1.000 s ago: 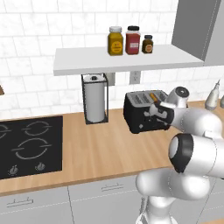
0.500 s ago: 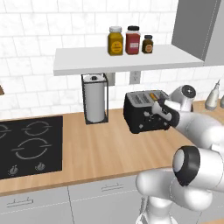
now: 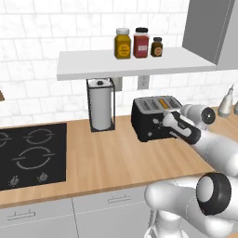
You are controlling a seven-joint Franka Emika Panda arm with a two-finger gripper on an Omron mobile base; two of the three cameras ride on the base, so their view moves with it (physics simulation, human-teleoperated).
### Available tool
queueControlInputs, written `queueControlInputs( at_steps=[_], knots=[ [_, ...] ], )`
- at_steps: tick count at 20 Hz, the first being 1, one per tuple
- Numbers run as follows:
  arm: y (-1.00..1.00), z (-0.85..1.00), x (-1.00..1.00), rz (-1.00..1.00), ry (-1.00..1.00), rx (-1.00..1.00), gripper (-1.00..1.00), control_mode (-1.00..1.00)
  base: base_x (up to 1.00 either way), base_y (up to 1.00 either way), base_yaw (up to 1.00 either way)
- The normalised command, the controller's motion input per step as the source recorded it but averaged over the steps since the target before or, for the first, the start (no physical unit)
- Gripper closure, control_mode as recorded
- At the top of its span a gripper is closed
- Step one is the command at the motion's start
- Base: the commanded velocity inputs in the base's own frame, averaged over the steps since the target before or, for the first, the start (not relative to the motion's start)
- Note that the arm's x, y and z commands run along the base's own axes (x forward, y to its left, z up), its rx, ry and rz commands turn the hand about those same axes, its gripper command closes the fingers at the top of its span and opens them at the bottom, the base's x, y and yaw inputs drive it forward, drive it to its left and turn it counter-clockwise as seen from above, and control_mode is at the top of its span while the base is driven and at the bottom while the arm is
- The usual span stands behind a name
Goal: Start the toaster. Once the lever pops up, take the bread to the plate on the dining counter.
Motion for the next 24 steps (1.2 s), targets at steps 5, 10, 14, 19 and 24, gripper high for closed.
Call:
queueControlInputs(
  at_steps=[5,10,14,19,24],
  knots=[
    [0.0,0.31,0.08,0.0,-0.12,0.06,-1.0,-1.0,0.0,0.0,0.0],
    [0.0,0.13,0.21,0.0,-0.01,0.02,-1.0,-1.0,0.0,0.0,0.0],
    [0.0,0.0,0.33,0.0,0.0,0.0,-1.0,-1.0,0.0,0.0,0.0],
    [0.0,0.0,0.28,0.0,0.0,0.0,-1.0,-1.0,0.0,0.0,0.0],
    [0.0,-0.01,0.19,0.0,0.0,-0.01,-1.0,-1.0,0.0,0.0,0.0]
  ],
)
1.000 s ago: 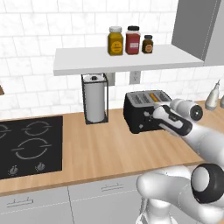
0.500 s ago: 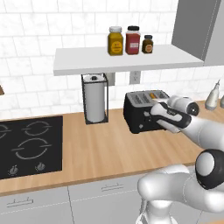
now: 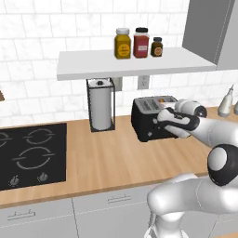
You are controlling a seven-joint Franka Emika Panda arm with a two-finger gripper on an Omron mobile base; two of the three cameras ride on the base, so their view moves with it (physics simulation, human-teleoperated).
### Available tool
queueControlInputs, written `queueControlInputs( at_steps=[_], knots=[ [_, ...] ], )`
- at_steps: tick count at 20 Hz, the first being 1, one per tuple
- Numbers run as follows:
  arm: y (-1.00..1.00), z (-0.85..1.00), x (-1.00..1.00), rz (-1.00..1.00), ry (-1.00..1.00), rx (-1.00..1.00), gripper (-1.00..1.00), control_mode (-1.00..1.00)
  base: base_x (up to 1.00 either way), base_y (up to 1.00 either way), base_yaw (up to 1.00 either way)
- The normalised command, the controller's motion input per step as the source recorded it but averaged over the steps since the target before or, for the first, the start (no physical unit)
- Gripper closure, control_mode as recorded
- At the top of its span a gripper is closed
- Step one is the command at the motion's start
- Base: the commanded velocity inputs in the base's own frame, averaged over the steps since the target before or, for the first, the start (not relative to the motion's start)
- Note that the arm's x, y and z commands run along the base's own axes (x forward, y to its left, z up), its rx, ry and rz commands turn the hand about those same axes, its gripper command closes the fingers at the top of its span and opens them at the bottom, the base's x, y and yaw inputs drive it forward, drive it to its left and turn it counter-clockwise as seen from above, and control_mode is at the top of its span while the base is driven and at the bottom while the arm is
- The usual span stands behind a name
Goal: Start the toaster. Once the lever pops up, take the bread to the plate on the dining counter.
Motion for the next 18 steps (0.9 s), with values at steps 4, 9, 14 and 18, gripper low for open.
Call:
queueControlInputs(
  at_steps=[4,9,14,18],
  knots=[
    [0.0,-0.12,0.06,0.0,0.0,-0.08,-1.0,-1.0,0.0,0.0,0.0],
    [0.0,-0.13,0.03,0.0,0.0,-0.06,-1.0,-1.0,0.0,0.0,0.0],
    [0.0,-0.1,0.0,0.0,0.0,0.0,-1.0,-1.0,0.0,0.0,0.0],
    [0.0,-0.12,0.02,0.01,0.01,0.0,-1.0,-1.0,0.0,0.0,0.0]
  ],
)
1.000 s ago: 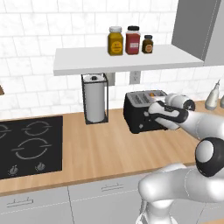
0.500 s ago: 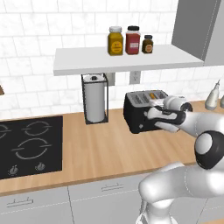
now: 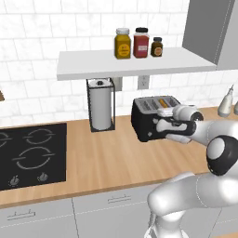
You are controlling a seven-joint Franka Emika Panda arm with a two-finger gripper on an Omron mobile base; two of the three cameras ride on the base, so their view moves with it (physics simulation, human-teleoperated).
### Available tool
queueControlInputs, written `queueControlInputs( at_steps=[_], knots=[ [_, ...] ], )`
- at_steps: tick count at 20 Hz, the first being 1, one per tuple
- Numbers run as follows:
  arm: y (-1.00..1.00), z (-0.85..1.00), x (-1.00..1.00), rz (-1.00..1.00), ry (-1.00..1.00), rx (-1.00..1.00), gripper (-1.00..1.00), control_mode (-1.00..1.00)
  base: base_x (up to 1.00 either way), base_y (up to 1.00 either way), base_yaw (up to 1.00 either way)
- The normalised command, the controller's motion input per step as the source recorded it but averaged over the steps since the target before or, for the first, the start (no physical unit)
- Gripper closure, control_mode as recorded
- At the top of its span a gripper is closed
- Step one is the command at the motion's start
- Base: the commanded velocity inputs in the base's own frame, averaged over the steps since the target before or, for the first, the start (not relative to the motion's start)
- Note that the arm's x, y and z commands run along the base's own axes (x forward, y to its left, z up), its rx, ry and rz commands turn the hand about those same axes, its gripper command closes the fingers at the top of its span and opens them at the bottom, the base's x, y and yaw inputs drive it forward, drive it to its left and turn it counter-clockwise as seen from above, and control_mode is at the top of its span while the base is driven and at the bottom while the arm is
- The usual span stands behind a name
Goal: Start the toaster. Once the lever pops up, take the bread to the plate on the dining counter.
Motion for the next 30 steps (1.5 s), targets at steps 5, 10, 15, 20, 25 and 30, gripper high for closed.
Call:
queueControlInputs(
  at_steps=[5,10,15,20,25,30],
  knots=[
    [0.0,-0.03,0.03,0.03,0.06,0.0,-1.0,-1.0,0.0,0.0,0.0],
    [-0.01,0.0,0.14,0.02,0.05,0.0,-1.0,-1.0,0.0,0.0,0.0],
    [-0.05,0.0,0.21,0.0,0.02,0.0,-1.0,-1.0,0.0,0.0,0.0],
    [0.0,0.0,0.24,0.0,0.01,0.0,-1.0,-1.0,0.0,0.0,0.0],
    [0.0,0.0,0.21,0.0,0.02,0.0,-1.0,-1.0,0.0,0.0,0.0],
    [0.0,0.0,0.15,0.0,0.04,0.0,-1.0,-1.0,0.0,0.0,0.0]
  ],
)
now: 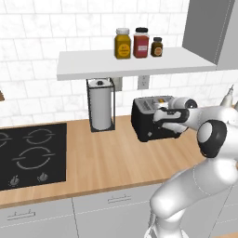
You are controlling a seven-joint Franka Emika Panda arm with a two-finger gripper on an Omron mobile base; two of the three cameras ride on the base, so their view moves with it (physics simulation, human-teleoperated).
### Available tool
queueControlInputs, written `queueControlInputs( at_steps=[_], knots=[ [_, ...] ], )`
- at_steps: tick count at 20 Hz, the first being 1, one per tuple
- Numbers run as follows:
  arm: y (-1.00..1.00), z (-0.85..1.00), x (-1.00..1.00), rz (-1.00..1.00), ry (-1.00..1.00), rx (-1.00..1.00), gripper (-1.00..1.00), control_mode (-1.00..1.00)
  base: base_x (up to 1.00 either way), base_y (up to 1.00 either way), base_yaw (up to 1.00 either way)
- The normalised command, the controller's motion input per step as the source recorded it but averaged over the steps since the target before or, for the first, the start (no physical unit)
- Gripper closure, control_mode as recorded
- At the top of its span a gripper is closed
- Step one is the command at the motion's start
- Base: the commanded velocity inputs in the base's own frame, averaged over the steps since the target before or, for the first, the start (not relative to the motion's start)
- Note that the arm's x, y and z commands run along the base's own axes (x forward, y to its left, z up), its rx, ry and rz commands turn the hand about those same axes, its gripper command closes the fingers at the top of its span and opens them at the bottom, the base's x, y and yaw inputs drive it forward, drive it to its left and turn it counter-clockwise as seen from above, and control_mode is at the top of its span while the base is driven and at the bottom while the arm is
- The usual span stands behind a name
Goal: Start the toaster. Once the lever pops up, take the bread to the plate on the dining counter.
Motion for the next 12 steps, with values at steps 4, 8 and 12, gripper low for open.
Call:
queueControlInputs(
  at_steps=[4,8,12],
  knots=[
    [0.0,0.0,0.06,0.0,0.06,0.01,-1.0,-1.0,0.0,0.0,0.0],
    [0.0,-0.02,0.0,0.0,0.05,0.03,-1.0,-1.0,0.0,0.0,0.0],
    [0.0,-0.14,0.0,0.0,0.01,0.0,-1.0,-1.0,0.0,0.0,0.0]
  ],
)
